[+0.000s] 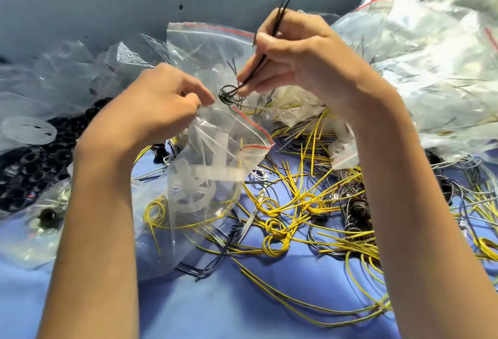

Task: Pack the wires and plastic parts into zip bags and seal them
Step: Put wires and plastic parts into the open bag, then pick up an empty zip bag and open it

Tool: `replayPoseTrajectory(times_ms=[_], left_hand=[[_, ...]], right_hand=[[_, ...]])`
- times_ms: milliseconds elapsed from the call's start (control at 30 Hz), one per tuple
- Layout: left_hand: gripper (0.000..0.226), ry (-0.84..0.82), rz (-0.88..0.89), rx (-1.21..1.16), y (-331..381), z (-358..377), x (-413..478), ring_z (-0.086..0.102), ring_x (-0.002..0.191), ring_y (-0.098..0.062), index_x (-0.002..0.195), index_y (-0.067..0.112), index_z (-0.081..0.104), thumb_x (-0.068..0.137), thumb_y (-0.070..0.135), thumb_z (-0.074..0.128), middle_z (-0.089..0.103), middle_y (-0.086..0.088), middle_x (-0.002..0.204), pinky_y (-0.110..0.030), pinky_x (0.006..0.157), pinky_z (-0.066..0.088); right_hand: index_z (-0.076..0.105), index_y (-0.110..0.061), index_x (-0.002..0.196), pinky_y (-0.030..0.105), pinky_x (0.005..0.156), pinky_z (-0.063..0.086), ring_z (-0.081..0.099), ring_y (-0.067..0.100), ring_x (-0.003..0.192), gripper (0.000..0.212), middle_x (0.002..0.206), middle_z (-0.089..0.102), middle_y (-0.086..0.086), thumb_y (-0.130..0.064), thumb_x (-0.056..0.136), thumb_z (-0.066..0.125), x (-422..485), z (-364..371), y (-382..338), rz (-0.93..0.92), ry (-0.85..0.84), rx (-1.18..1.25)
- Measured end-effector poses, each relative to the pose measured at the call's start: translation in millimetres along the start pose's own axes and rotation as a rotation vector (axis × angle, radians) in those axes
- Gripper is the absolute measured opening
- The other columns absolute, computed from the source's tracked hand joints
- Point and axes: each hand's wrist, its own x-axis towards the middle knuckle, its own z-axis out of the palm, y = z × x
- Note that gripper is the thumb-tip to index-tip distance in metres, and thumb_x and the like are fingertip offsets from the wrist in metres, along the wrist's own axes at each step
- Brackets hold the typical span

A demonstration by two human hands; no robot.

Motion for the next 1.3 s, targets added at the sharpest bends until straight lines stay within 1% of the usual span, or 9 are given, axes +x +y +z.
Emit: replayPoseTrajectory(times_ms=[100,167,300,400,600,733,867,1167,1300], left_hand=[[0.038,-0.029,0.005,0.002,7,2,-1,0.057,0.077,0.007,0.092,0.034,0.07,0.086,0.005,0.046,0.065,0.014,0.081,0.0,0.064,0.035],[0.038,-0.06,0.024,-0.01,11,6,-2,0.06,0.09,-0.005,0.087,0.039,0.065,0.086,0.005,0.047,0.069,0.008,0.088,-0.016,0.075,0.038],[0.035,-0.012,0.061,0.015,14,6,-3,0.051,0.063,-0.005,0.074,0.031,0.064,0.084,0.003,0.047,0.06,0.008,0.065,-0.007,0.055,0.036],[0.04,0.016,0.05,-0.015,17,4,-4,0.06,0.075,-0.016,0.072,0.029,0.068,0.077,-0.002,0.045,0.069,-0.001,0.076,-0.021,0.068,0.047],[0.048,0.055,0.052,-0.039,24,-1,-10,0.047,0.039,0.005,0.078,0.024,0.072,0.071,-0.009,0.038,0.051,0.014,0.036,-0.006,0.034,0.029],[0.045,0.084,0.055,-0.035,21,-5,-10,0.06,0.067,-0.026,0.082,0.029,0.072,0.078,-0.004,0.041,0.066,-0.02,0.075,-0.022,0.057,0.043],[0.046,0.09,0.055,-0.038,24,-5,-11,0.064,0.084,-0.03,0.081,0.031,0.071,0.079,-0.004,0.041,0.07,-0.016,0.083,-0.028,0.072,0.05],[0.046,0.076,0.08,-0.019,27,2,-7,0.058,0.081,-0.014,0.09,0.022,0.076,0.08,-0.006,0.04,0.058,0.013,0.07,0.003,0.057,0.034],[0.046,0.081,0.101,-0.045,29,2,-9,0.064,0.086,-0.017,0.09,0.023,0.075,0.081,-0.006,0.041,0.061,0.007,0.071,0.0,0.057,0.036]], right_hand=[[0.039,-0.012,0.08,0.034,0.076,0.057,0.07,0.032,0.076,0.022,0.085,0.066,0.021,-0.002,0.1,0.038,-6,1,1,0.065,-0.119,-0.009],[0.039,-0.012,0.082,0.033,0.077,0.057,0.069,0.037,0.085,0.021,0.094,0.065,0.027,-0.003,0.1,0.037,-5,10,6,0.121,-0.201,-0.056],[0.046,-0.011,0.083,0.024,0.069,0.055,0.067,0.028,0.078,0.02,0.091,0.064,0.021,-0.006,0.101,0.038,-1,26,17,0.232,-0.369,-0.275],[0.048,0.001,0.102,0.027,0.071,0.053,0.066,0.027,0.076,0.011,0.095,0.066,0.026,-0.003,0.101,0.038,0,33,23,0.259,-0.475,-0.307],[0.049,-0.005,0.104,0.023,0.062,0.045,0.057,0.02,0.075,0.013,0.092,0.058,0.017,-0.012,0.102,0.038,0,42,21,0.248,-0.489,-0.296],[0.054,-0.015,0.081,0.023,0.063,0.043,0.049,0.014,0.078,0.031,0.08,0.056,-0.001,-0.033,0.102,0.039,5,35,16,0.162,-0.481,-0.798],[0.058,-0.023,0.087,0.029,0.075,0.05,0.063,0.023,0.09,0.019,0.102,0.067,0.004,-0.042,0.09,0.056,3,35,18,0.179,-0.557,-0.987],[0.063,-0.022,0.086,0.018,0.05,0.046,0.061,0.012,0.059,0.02,0.071,0.062,-0.004,-0.031,0.098,0.048,8,30,34,0.319,-0.57,-0.894],[0.056,-0.021,0.086,0.025,0.068,0.052,0.059,0.015,0.079,0.022,0.083,0.06,-0.001,-0.022,0.1,0.04,8,41,39,0.326,-0.592,-0.684]])
